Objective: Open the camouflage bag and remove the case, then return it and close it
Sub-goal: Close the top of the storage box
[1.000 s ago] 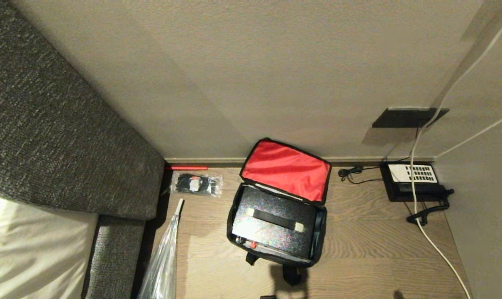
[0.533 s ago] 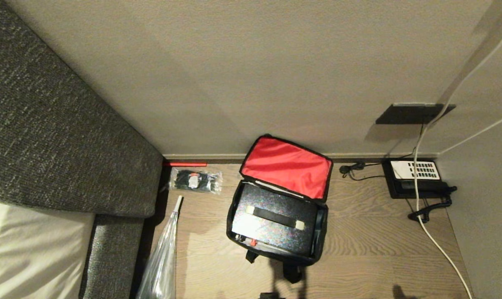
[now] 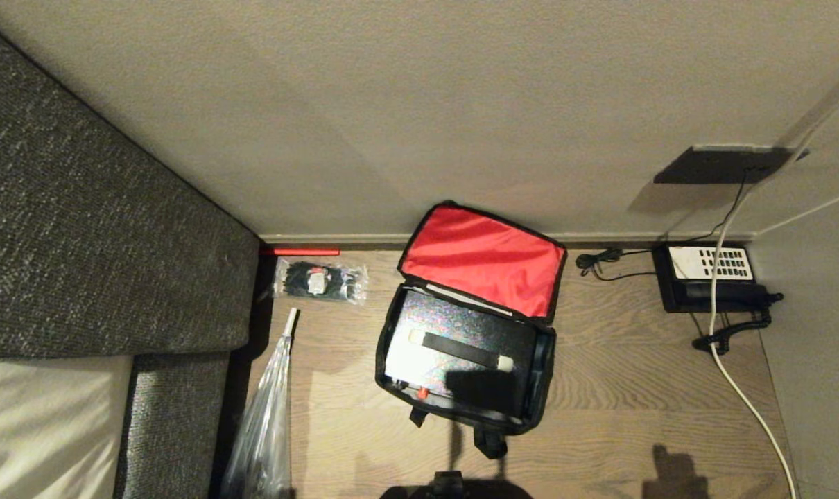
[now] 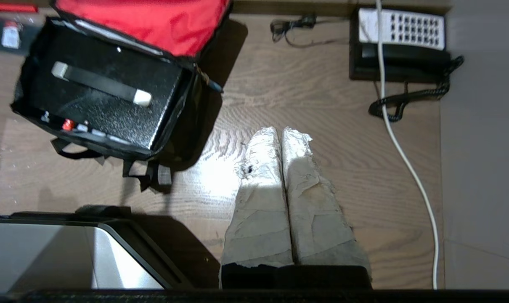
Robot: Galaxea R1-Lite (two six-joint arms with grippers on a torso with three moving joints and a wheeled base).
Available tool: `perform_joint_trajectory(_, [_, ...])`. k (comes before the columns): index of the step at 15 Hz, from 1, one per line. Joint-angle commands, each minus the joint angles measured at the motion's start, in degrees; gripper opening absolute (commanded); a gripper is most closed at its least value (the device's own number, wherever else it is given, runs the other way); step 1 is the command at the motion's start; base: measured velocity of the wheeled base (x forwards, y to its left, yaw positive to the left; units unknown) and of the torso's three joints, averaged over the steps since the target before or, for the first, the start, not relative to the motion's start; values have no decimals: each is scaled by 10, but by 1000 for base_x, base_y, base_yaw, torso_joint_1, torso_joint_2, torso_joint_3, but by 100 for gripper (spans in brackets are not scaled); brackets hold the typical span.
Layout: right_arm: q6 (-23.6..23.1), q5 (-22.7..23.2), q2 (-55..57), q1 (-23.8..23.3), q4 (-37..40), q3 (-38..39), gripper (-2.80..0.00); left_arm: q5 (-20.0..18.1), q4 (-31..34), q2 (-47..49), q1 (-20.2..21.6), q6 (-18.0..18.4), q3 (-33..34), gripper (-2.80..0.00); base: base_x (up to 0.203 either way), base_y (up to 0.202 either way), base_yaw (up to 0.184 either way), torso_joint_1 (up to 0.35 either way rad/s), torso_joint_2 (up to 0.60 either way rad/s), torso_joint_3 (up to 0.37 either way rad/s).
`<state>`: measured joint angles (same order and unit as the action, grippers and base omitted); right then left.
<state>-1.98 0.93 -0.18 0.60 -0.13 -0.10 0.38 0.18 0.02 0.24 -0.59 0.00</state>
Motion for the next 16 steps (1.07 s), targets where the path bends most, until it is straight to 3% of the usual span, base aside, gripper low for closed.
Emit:
perform_joint_trajectory(1, [0, 0, -1, 0, 0, 0, -280, 1, 0, 0, 0, 0, 1, -280, 0, 0, 0, 1, 6, -198])
perform_joint_trajectory(16, [0, 0, -1, 0, 0, 0, -280, 1, -1, 0, 0, -5, 2, -280, 0, 0, 0, 3, 2, -199])
